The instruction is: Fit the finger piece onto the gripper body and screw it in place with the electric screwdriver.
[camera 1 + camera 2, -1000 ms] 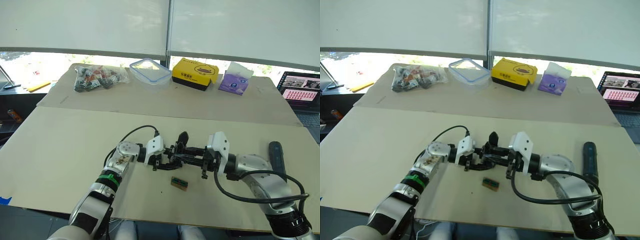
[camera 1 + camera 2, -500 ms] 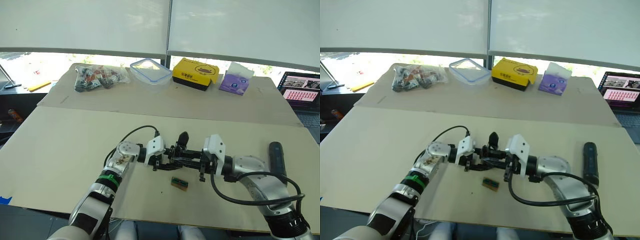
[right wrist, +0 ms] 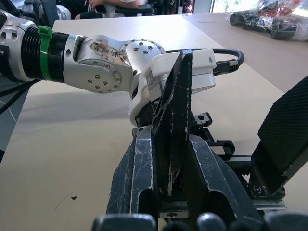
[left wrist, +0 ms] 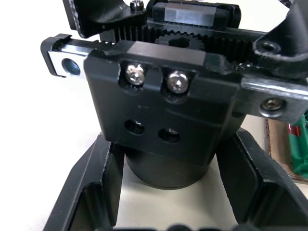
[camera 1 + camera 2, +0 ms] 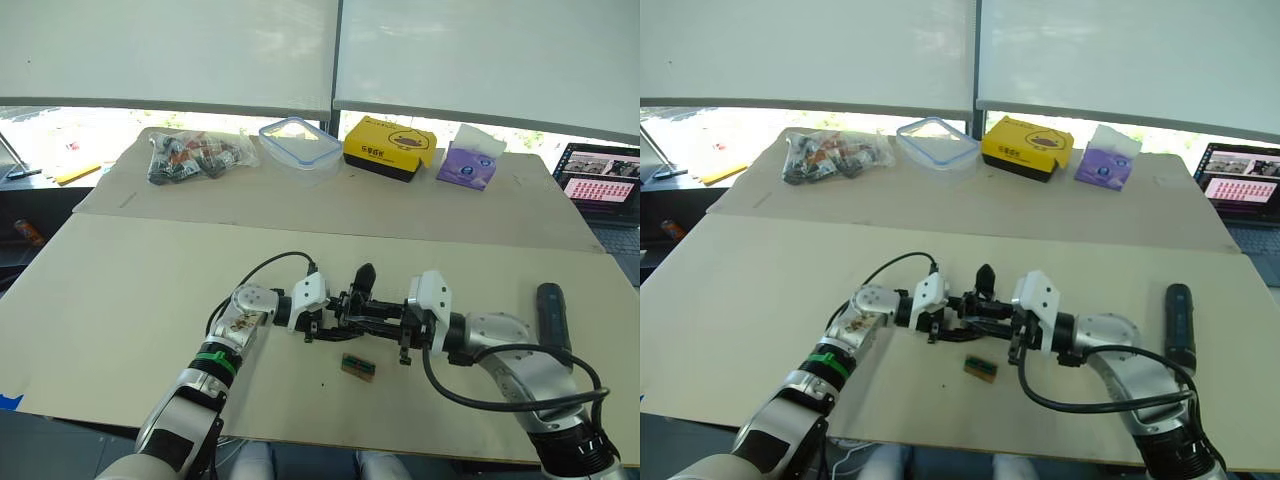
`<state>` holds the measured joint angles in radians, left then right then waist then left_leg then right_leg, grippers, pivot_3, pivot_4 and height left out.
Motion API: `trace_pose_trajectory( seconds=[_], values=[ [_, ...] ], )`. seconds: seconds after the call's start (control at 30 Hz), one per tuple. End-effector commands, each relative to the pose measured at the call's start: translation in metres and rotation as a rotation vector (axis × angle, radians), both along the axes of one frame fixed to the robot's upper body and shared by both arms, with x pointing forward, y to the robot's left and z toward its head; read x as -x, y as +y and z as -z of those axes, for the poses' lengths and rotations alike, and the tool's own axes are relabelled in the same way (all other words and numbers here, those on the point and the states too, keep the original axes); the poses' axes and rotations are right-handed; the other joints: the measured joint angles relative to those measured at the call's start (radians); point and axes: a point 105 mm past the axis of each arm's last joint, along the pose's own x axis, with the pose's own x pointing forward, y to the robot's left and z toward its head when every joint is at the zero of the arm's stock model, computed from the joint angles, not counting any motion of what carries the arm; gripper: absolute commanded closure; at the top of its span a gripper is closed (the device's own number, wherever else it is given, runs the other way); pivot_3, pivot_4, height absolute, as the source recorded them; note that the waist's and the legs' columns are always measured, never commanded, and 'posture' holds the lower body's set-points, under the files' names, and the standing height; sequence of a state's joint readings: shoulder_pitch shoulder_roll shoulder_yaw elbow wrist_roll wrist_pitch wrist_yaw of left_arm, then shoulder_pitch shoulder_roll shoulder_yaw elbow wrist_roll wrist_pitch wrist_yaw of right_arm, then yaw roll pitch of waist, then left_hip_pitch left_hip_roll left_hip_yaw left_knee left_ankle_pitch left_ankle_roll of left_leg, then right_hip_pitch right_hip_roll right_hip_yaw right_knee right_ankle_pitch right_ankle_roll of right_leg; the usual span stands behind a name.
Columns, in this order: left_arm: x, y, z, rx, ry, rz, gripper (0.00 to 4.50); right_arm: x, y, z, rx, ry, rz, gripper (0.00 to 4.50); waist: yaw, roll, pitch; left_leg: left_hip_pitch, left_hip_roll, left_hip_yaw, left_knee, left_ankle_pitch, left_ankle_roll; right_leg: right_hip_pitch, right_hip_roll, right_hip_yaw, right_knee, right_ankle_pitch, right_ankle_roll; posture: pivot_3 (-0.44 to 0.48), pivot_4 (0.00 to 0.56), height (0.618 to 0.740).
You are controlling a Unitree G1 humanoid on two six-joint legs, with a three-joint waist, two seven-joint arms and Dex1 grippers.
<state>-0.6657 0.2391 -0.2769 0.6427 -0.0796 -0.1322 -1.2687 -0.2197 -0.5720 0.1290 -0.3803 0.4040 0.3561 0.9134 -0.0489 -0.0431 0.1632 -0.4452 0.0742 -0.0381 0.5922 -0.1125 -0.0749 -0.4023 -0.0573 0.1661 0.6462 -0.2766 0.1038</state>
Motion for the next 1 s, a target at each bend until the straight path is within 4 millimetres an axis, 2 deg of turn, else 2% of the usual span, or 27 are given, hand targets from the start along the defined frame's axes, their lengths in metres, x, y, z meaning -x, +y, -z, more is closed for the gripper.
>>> trace_pose_trajectory(
  seconds=[0.03,0.47,1.0],
  values=[
    [0.01,0.002,0.015,-0.047,0.04,0.03,2.22,-0.004,-0.003,0.004,0.034,-0.002,0.011,4.13,-0.001,0.0,0.0,0.0,0.0,0.0,0.0,0.0,0.0,0.0,0.0,0.0,0.0,0.0,0.0,0.0,0.15,0.74],
    [0.012,0.001,0.016,-0.046,0.046,0.037,2.22,-0.014,-0.007,0.014,0.069,0.03,0.03,4.13,-0.003,0.0,-0.001,0.001,0.0,0.0,0.0,0.0,0.0,0.0,0.0,0.0,0.0,0.0,0.0,0.0,0.15,0.74],
    [0.012,0.001,0.017,-0.053,0.05,0.034,2.22,0.003,-0.003,0.022,0.1,0.143,-0.035,4.13,0.001,0.0,-0.004,0.001,0.0,0.0,-0.001,0.0,0.0,0.001,0.0,0.0,0.0,-0.001,0.0,0.0,0.15,0.74]
  ],
)
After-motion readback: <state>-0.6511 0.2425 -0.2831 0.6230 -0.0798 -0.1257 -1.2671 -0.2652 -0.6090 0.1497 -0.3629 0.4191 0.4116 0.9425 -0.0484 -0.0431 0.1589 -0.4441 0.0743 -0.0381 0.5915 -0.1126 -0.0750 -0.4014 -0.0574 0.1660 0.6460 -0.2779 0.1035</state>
